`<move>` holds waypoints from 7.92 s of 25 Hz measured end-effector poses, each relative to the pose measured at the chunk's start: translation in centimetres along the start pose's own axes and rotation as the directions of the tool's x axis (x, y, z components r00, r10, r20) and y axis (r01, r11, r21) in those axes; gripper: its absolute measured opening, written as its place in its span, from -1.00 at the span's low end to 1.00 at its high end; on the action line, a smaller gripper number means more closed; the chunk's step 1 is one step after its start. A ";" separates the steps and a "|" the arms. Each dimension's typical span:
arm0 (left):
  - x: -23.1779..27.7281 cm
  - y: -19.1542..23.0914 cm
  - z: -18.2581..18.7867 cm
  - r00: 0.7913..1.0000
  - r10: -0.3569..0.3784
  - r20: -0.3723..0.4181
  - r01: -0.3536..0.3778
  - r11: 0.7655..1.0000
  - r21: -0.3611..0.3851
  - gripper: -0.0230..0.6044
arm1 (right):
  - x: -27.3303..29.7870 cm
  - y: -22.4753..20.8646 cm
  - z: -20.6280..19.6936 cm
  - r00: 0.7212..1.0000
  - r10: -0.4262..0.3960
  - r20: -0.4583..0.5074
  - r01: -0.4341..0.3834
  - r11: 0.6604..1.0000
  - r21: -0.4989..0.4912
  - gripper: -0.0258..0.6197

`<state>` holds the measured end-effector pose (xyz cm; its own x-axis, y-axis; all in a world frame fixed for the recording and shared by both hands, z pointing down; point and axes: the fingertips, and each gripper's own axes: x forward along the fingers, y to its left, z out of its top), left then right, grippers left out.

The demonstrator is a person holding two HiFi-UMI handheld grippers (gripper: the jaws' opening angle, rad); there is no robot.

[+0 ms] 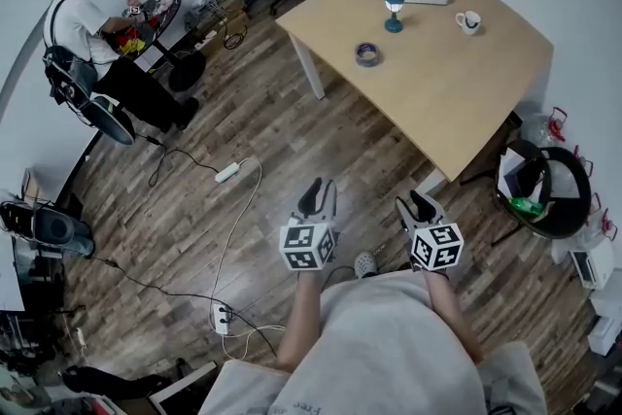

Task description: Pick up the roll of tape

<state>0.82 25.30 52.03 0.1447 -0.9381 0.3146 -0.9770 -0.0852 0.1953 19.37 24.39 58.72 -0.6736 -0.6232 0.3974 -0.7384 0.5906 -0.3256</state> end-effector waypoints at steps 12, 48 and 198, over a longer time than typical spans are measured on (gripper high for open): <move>0.1 5.4 -1.0 0.998 0.039 -0.038 -0.041 0.998 -0.038 -0.61 | 4.9 2.7 0.3 1.000 0.020 -0.006 -0.020 1.000 0.002 -0.44; 23.8 15.2 9.7 0.999 -0.004 -0.054 0.002 1.000 -0.029 -0.61 | 28.7 -6.4 15.8 0.998 0.055 -0.031 -0.055 0.999 0.003 -0.48; 46.4 34.5 17.6 0.900 -0.420 -0.118 0.405 0.905 -0.128 -0.91 | 53.3 -18.7 11.8 0.581 -0.262 -0.771 0.129 0.965 -0.230 -0.78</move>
<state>-28.92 -27.08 56.99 0.5586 -0.7690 0.3109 -0.8058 -0.4141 0.4233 -3.05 -25.94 75.84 -0.1737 -0.1213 0.9773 -0.7916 0.6076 -0.0653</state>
